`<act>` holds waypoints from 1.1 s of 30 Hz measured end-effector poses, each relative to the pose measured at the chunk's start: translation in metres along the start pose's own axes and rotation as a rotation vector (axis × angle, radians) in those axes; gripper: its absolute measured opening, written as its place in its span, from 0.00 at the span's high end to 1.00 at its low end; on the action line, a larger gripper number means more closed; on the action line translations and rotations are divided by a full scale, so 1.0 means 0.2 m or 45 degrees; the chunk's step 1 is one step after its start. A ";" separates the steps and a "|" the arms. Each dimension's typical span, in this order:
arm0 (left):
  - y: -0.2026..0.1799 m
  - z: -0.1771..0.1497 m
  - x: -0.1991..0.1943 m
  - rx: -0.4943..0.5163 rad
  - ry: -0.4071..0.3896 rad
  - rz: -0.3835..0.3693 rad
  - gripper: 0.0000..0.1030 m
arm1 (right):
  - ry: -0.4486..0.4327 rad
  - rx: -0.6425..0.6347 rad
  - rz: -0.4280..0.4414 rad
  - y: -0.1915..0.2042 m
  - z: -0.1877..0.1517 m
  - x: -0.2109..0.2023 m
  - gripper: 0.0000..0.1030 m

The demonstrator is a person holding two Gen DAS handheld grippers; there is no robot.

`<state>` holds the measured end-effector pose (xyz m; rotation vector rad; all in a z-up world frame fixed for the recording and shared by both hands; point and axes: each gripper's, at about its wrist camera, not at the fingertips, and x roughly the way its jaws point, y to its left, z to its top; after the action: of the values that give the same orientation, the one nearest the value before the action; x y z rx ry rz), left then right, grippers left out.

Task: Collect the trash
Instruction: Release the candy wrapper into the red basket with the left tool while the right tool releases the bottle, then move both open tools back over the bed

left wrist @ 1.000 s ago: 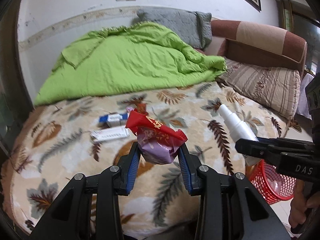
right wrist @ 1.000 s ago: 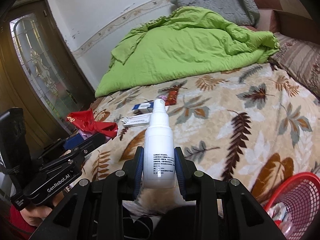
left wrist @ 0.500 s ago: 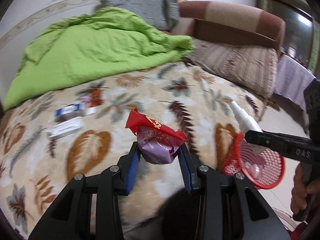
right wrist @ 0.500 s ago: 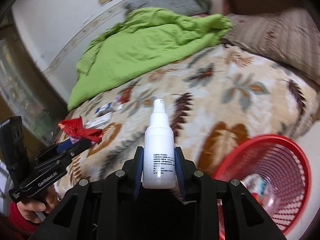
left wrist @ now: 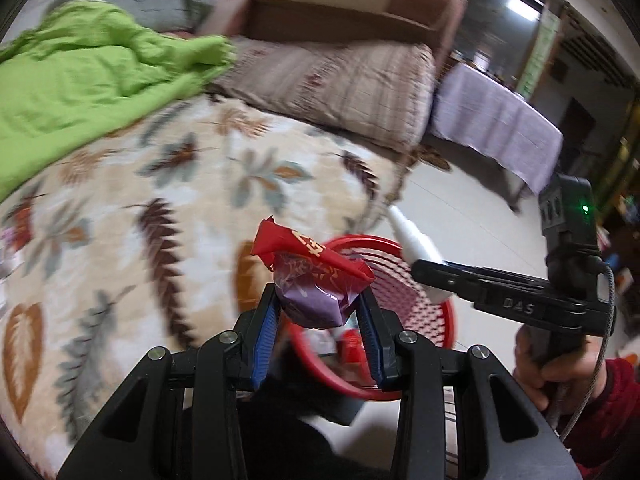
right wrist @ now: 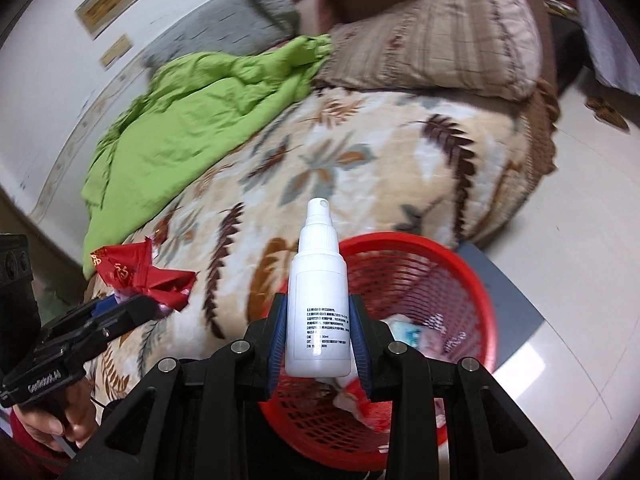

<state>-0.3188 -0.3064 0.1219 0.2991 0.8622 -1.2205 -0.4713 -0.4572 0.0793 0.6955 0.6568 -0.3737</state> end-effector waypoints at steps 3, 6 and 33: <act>-0.10 0.02 0.09 0.056 0.032 -0.053 0.63 | 0.006 0.035 -0.035 -0.07 0.00 -0.01 0.67; -0.16 0.01 0.15 0.085 0.077 -0.092 0.49 | 0.000 0.068 -0.050 -0.11 0.01 -0.03 0.58; 1.08 -0.38 -0.65 -0.516 -0.208 0.492 0.40 | 0.188 -0.502 0.251 0.97 0.00 0.46 0.44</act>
<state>-0.1653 -0.0926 0.1145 0.0318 0.8414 -0.6823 -0.3030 -0.3268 0.1088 0.4077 0.7674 -0.0065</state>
